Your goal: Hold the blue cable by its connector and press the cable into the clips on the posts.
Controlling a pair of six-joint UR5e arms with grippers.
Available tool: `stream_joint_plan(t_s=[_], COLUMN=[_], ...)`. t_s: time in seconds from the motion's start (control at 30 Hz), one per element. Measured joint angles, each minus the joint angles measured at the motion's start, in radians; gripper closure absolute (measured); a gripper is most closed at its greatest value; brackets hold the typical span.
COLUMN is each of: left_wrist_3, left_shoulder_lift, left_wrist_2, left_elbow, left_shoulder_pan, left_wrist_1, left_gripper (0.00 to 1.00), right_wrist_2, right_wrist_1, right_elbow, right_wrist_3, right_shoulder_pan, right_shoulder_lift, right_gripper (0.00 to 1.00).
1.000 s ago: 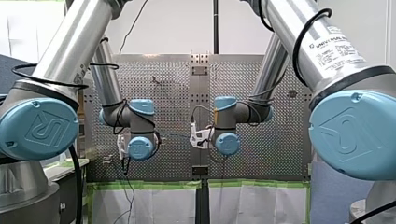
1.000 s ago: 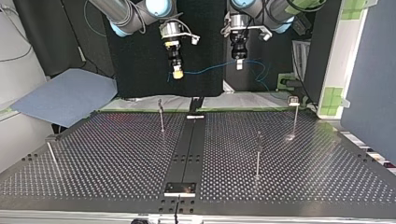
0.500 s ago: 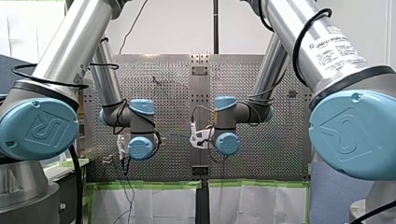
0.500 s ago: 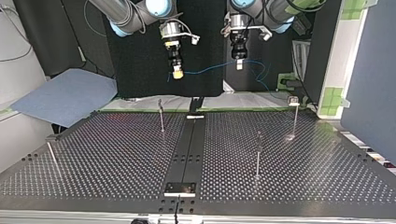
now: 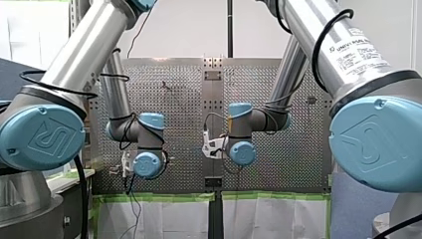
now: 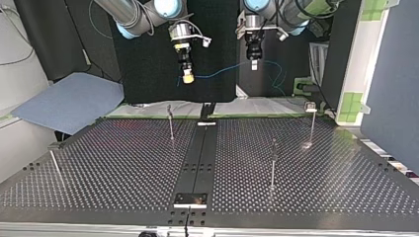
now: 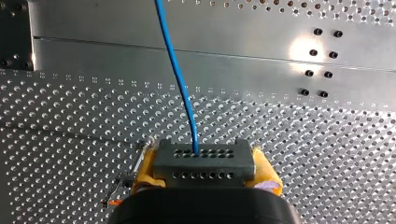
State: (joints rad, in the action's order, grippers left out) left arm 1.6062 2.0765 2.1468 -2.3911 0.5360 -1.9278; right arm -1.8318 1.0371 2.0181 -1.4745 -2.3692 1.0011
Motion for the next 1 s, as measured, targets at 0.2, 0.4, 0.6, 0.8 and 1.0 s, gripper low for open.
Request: stream_joint_plan(t_s=[0.2,0.4,0.6,0.8,1.0], left_wrist_3=[0.000,0.000,0.000,0.000,0.000], left_shoulder_lift=[0.026,0.028,0.029,0.029,0.029], left_wrist_2=[0.000,0.000,0.000,0.000,0.000], left_elbow=[0.000,0.000,0.000,0.000,0.000], left_shoulder_pan=[0.000,0.000,0.000,0.000,0.000], left_wrist_1=[-0.001,-0.001,-0.001,-0.001,-0.001], left_gripper=[0.99,0.99,0.99,0.99,0.99], right_wrist_2=[0.000,0.000,-0.025,-0.072,-0.089], right_wrist_1=[0.000,0.000,-0.026,-0.073,-0.130], right_elbow=[0.000,0.000,-0.025,-0.050,-0.052], right_wrist_3=[0.000,0.000,0.025,0.058,0.063], right_shoulder_pan=[0.000,0.000,0.001,0.001,0.001], right_shoulder_lift=[0.000,0.000,-0.025,-0.073,-0.104], right_gripper=[1.00,1.00,1.00,1.00,1.00])
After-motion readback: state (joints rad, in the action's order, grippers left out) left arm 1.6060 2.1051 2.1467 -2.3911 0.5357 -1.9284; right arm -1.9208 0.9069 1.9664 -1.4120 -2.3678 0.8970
